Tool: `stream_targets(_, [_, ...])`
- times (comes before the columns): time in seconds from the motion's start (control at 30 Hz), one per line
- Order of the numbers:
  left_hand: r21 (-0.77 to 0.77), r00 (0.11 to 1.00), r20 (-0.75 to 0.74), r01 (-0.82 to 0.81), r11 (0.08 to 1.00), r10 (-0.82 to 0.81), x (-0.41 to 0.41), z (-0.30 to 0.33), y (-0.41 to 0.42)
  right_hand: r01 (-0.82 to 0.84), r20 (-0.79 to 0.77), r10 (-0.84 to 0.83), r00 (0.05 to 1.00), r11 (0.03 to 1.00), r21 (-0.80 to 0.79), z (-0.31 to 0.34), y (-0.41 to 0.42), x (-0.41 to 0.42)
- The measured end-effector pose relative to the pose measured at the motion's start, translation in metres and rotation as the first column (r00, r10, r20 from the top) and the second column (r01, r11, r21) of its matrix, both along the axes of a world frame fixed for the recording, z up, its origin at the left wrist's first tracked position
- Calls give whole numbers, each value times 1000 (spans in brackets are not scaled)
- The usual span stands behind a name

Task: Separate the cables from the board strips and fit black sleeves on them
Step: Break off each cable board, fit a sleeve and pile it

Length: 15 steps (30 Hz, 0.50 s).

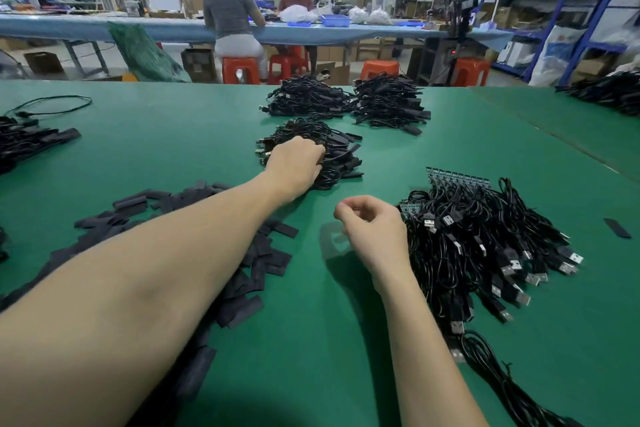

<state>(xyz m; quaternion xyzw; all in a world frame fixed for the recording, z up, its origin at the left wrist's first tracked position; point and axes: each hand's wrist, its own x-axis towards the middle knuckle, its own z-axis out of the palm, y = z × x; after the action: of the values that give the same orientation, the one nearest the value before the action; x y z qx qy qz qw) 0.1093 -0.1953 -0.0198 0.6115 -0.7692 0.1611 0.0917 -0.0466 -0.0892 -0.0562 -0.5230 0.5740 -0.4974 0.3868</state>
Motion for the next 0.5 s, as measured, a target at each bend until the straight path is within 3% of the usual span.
stream_targets(0.23, [-52, 1000, -20, 14, 999, -15, 8, -36, 13, -17, 11, 17, 1000, 1000, 1, 2, 3, 1])
stream_targets(0.5, [-36, 999, 10, -35, 999, 35, -2, -36, 23, -107, -194, 107, 975, 994, 12, 17, 8, -11])
